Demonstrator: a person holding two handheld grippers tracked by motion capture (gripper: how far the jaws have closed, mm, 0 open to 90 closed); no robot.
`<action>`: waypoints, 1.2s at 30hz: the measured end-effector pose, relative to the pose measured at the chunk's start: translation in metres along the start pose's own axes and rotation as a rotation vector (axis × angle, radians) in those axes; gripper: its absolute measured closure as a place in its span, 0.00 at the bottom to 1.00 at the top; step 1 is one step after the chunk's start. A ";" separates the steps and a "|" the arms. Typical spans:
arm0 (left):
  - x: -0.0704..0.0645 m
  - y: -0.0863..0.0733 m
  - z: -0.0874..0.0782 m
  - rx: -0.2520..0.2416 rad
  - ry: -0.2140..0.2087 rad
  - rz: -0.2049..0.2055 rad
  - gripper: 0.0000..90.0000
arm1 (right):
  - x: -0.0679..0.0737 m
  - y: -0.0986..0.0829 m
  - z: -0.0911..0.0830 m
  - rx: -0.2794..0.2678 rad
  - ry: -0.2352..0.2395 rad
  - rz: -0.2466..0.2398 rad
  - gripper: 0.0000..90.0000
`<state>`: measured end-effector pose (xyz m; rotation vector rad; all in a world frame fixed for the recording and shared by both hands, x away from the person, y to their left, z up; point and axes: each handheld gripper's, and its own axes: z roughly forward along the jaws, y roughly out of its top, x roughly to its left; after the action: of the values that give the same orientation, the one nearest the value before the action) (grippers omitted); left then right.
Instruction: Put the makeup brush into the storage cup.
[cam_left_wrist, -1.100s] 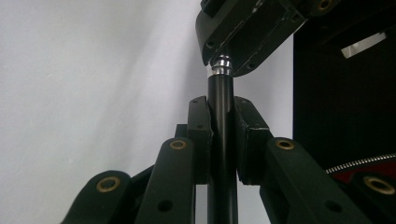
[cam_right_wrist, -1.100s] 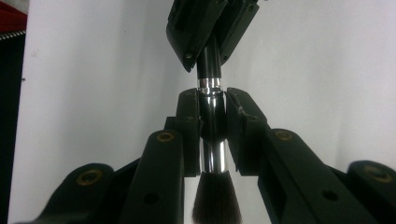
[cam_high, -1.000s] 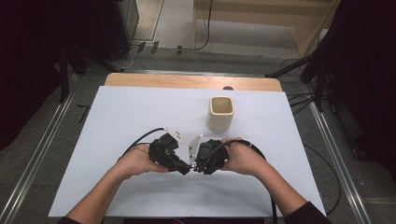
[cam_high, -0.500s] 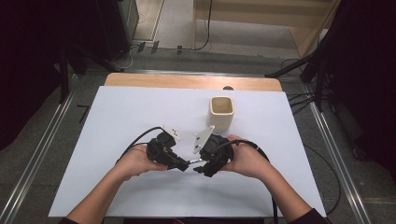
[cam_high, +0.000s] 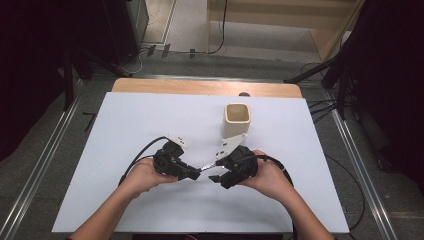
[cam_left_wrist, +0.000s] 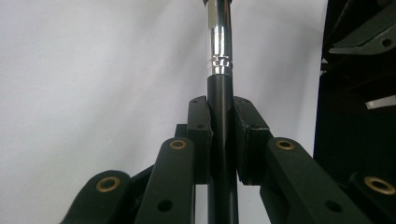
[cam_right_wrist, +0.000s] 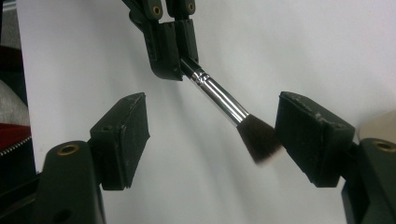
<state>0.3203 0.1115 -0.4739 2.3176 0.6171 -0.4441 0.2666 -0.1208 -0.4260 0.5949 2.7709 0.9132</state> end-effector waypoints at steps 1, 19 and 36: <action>-0.001 -0.001 0.000 -0.007 0.005 -0.001 0.88 | 0.000 -0.001 0.000 -0.009 -0.001 0.007 0.30; 0.003 -0.016 -0.008 -0.130 0.062 -0.099 0.88 | 0.005 -0.028 0.003 -0.074 -0.038 0.225 0.32; -0.007 -0.032 -0.013 -0.277 0.092 -0.178 0.88 | 0.012 -0.040 -0.004 -0.111 -0.077 0.343 0.36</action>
<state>0.2987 0.1394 -0.4787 2.0368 0.8769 -0.3121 0.2419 -0.1477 -0.4476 1.0834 2.5735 1.0749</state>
